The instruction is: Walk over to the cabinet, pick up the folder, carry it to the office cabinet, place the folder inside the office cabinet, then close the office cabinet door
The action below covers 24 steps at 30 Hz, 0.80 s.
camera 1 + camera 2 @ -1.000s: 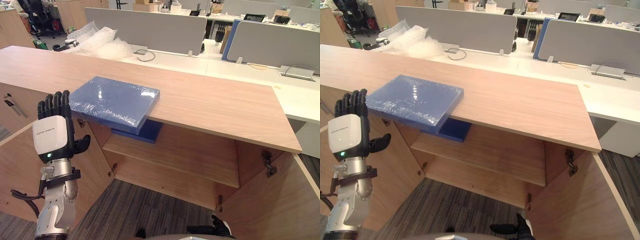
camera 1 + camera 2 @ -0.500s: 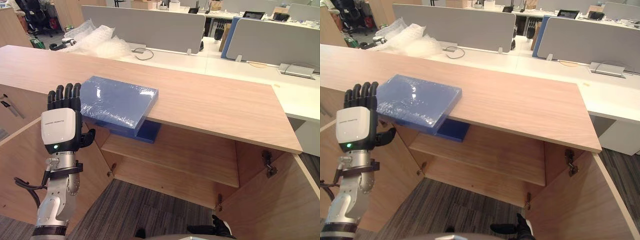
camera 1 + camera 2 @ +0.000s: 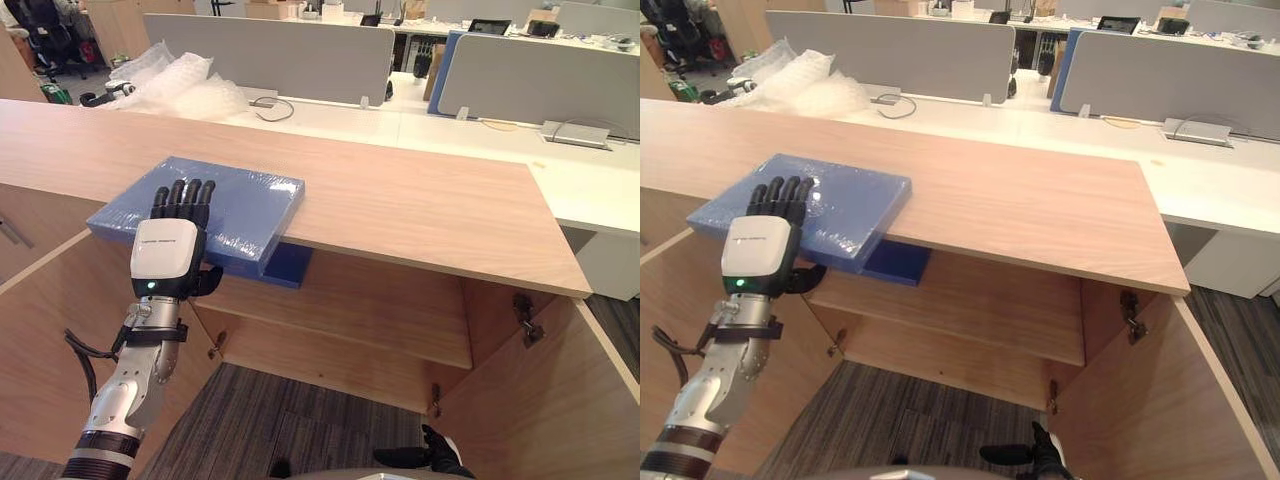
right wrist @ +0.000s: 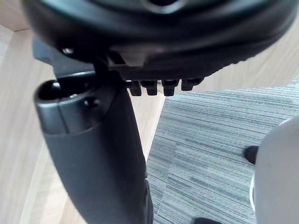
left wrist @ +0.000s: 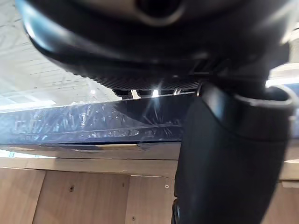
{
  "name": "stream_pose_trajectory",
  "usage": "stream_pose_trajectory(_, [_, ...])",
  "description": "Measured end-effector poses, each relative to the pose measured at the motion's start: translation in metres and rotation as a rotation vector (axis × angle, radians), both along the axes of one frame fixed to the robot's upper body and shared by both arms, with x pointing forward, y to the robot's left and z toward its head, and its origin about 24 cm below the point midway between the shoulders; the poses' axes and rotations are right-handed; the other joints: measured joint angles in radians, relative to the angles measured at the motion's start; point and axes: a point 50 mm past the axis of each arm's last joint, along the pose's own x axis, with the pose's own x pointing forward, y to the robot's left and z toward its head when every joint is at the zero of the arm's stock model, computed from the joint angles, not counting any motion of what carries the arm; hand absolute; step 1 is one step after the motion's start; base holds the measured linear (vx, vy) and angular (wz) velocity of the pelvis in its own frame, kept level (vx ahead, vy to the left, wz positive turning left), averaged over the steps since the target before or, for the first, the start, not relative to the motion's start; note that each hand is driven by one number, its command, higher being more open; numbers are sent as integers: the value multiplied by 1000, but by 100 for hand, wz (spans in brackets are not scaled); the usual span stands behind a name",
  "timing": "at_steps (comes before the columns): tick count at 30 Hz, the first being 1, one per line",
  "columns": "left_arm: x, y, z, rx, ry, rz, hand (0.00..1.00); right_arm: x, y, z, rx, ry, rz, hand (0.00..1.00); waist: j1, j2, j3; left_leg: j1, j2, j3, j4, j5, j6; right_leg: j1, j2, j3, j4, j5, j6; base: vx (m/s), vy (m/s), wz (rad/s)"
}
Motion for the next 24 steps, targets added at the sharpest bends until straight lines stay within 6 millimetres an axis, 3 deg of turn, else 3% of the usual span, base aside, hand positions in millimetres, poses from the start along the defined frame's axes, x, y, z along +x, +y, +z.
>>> stream_pose_trajectory(6, [10,1,5,14,-12,-2,0,0,-2,0,-1,4,3,100,-4,1,0,0,0,4,0,2,3,-2,0,4,1,0,-1,0,0,0])
stream_pose_trajectory(12, [21,-2,25,41,-100,-25,0,-1,-8,0,-15,11,4,100,-6,11,-7,8,-1,8,0,2,5,3,-2,8,1,1,-1,-5,2,-1])
stream_pose_trajectory(21, [21,-4,29,47,-118,-36,0,-1,-13,0,-27,16,4,100,-12,9,-7,15,-2,15,0,-4,8,7,-4,15,-1,1,-1,-13,2,-3])
stream_pose_trajectory(24, [12,-12,28,-6,-131,-51,0,0,-12,0,-27,12,7,100,-11,4,-3,15,-5,16,0,-3,11,7,-6,16,-2,1,-1,0,0,0])
